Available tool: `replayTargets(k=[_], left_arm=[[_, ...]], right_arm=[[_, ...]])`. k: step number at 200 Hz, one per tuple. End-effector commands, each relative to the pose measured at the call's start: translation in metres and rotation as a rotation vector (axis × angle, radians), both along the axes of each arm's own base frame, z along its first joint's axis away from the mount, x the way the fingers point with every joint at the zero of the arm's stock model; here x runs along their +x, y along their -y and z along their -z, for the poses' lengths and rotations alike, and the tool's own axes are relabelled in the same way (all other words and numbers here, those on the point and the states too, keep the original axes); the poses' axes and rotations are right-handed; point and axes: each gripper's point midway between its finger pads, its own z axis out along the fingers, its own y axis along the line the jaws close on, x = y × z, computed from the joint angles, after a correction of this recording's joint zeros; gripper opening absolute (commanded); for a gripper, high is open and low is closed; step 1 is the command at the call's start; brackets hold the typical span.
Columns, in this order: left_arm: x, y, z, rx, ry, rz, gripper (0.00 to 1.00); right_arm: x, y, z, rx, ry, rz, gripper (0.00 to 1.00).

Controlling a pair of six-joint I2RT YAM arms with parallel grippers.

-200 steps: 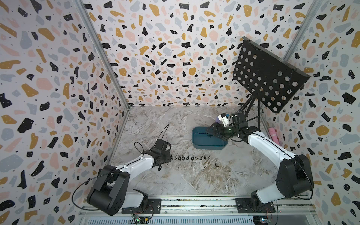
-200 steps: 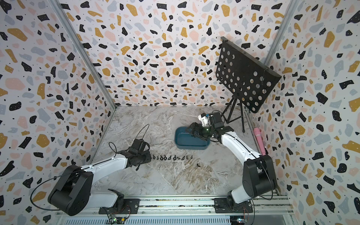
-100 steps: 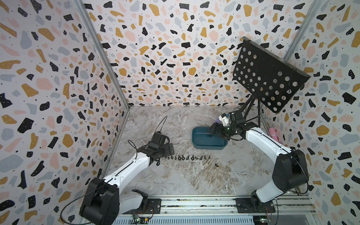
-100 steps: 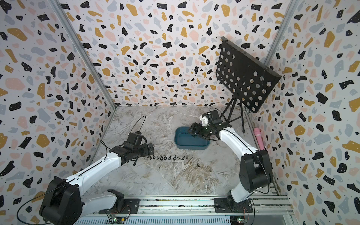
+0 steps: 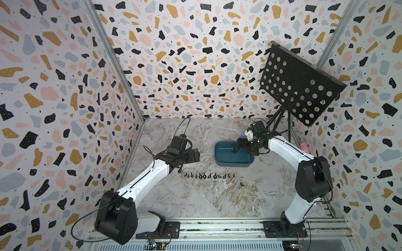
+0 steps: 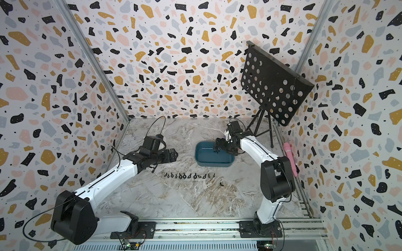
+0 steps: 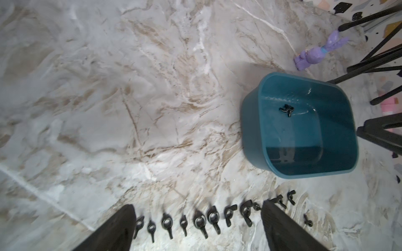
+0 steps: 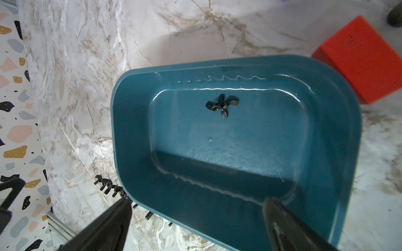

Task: Take out the wing nut from the storage box
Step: Pick up the wing nut from the storage box.

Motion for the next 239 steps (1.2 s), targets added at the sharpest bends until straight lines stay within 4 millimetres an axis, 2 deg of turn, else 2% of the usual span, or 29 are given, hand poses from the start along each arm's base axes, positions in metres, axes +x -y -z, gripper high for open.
replayTargets(k=[1, 37, 90, 113, 136, 149, 163, 173, 188, 198, 204, 214, 239], left_arm=[[0.013, 0.028, -0.015, -0.060, 0.031, 0.095, 0.90], [0.026, 0.057, -0.021, -0.071, 0.037, 0.169, 0.92], [0.031, 0.110, -0.017, -0.075, 0.025, 0.293, 0.87], [0.033, 0.120, -0.016, -0.084, 0.017, 0.307, 0.88], [0.032, 0.120, -0.018, -0.083, 0.024, 0.304, 0.91], [0.031, 0.118, -0.021, -0.081, 0.032, 0.304, 0.92], [0.029, 0.116, -0.023, -0.080, 0.037, 0.302, 0.92], [0.027, 0.115, -0.023, -0.078, 0.039, 0.300, 0.94], [0.025, 0.112, -0.025, -0.073, 0.046, 0.298, 0.95], [0.024, 0.110, -0.026, -0.071, 0.052, 0.298, 0.97], [0.023, 0.110, -0.028, -0.070, 0.057, 0.298, 1.00], [0.022, 0.108, -0.030, -0.068, 0.064, 0.296, 1.00], [0.020, 0.104, -0.035, -0.063, 0.077, 0.292, 1.00]], right_arm=[[-0.007, 0.006, -0.013, -0.032, 0.028, -0.004, 1.00], [-0.007, 0.011, -0.014, -0.052, 0.035, 0.005, 1.00], [-0.012, 0.017, -0.022, -0.067, 0.063, 0.015, 1.00], [-0.012, 0.018, -0.018, -0.074, 0.054, 0.007, 1.00], [-0.007, 0.015, -0.009, -0.085, 0.023, -0.005, 1.00], [-0.002, 0.009, -0.004, -0.065, 0.011, -0.012, 0.86], [0.004, 0.000, 0.002, -0.034, -0.005, -0.009, 0.77], [0.008, -0.005, 0.006, -0.024, -0.014, -0.006, 0.65], [0.013, -0.011, 0.015, -0.023, -0.032, 0.003, 0.58], [0.016, -0.015, 0.021, -0.026, -0.046, 0.006, 0.47], [0.017, -0.017, 0.025, -0.029, -0.055, 0.012, 0.46], [0.020, -0.019, 0.031, -0.031, -0.065, 0.020, 0.42], [0.027, -0.022, 0.047, -0.038, -0.099, 0.056, 0.41]])
